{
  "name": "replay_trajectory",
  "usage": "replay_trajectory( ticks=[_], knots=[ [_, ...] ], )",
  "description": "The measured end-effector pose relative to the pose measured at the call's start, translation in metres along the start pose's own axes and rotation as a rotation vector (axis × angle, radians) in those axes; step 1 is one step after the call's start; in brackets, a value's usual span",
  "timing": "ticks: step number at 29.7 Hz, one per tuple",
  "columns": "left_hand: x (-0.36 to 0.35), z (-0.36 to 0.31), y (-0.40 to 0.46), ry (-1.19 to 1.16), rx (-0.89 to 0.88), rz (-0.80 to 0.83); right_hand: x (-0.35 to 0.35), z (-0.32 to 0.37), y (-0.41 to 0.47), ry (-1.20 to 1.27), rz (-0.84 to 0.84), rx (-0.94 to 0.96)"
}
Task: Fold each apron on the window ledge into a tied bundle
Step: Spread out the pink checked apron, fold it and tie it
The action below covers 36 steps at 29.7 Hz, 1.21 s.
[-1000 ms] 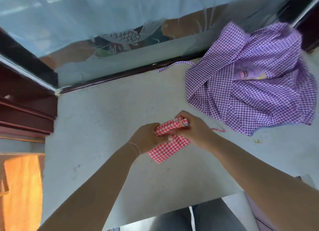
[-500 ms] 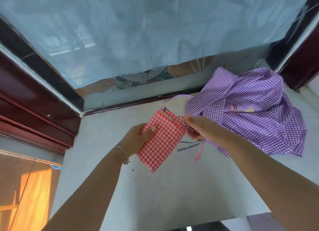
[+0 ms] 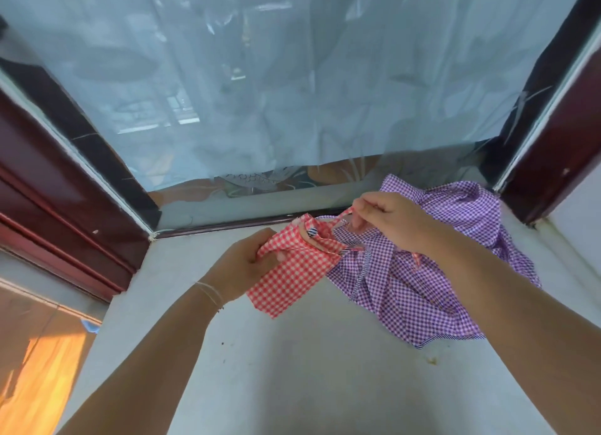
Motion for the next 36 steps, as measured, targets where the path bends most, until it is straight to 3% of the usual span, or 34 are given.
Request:
replay_trajectory(
  ticks=[3,8,11,17,20,23,26,29,36],
  knots=[
    [0.002,-0.019,-0.002,0.090,-0.087,-0.102,0.017,0.007,-0.005,0.017,-0.027,0.019],
    [0.006,-0.039,-0.017,0.138,-0.350,-0.408,0.047,0.018,-0.008,-0.068,-0.121,0.078],
    [0.003,-0.050,-0.024,0.415,-0.515,-0.563,0.054,0.027,-0.013,0.037,-0.113,0.065],
    [0.005,-0.056,-0.033,0.576,-0.536,-0.793,0.049,0.043,-0.021,0.290,-0.024,0.120],
    [0.013,-0.044,-0.037,0.461,-0.383,-0.897,0.028,0.044,-0.031,0.231,0.243,0.157],
    [0.017,-0.038,-0.037,0.205,-0.265,-0.962,-0.002,0.041,-0.042,0.165,0.453,0.135],
    [0.011,-0.047,-0.034,-0.057,-0.212,-0.965,-0.028,0.039,-0.042,0.177,0.477,0.107],
    [0.001,-0.054,-0.029,-0.228,-0.155,-0.924,-0.044,0.038,-0.039,0.020,0.411,0.153],
    [0.002,-0.052,-0.027,-0.218,-0.169,-0.908,-0.030,0.037,-0.039,-0.057,0.320,0.201]
  ],
)
Point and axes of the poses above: each hand's wrist, its own y-axis towards the middle knuckle, its own x-axis out of the back of the hand, z = x × y, the point moved 7 cm from there along y, towards the middle knuckle, and after that the axes turned 4 degrees about -y, right-handed, at the moved point
